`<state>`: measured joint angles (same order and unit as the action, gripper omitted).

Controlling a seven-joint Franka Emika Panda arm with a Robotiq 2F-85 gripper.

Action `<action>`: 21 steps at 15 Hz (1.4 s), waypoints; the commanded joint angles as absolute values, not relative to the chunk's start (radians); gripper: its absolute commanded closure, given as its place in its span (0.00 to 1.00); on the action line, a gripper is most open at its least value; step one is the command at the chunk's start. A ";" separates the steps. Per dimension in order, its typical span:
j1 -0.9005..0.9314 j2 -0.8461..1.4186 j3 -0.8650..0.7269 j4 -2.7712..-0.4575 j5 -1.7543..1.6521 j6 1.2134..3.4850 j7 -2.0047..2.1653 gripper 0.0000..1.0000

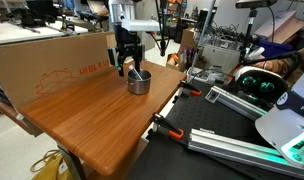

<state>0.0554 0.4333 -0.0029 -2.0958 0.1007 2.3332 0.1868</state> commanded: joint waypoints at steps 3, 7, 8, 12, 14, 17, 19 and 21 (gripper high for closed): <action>0.052 0.405 0.001 -2.101 0.093 2.326 0.166 0.00; 0.041 0.404 0.003 -2.090 0.105 2.307 0.150 0.00; 0.040 0.410 0.001 -2.084 0.102 2.300 0.153 0.00; 0.042 0.423 -0.002 -2.077 0.092 2.278 0.156 0.01; 0.041 0.427 -0.002 -2.074 0.093 2.274 0.153 0.26; 0.037 0.424 0.000 -2.073 0.101 2.274 0.144 0.45; 0.036 0.425 0.000 -2.071 0.100 2.273 0.141 0.59; 0.032 0.426 0.002 -2.070 0.105 2.271 0.135 0.74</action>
<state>0.0432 0.4207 -0.0031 -2.0882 0.1018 2.3019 0.1569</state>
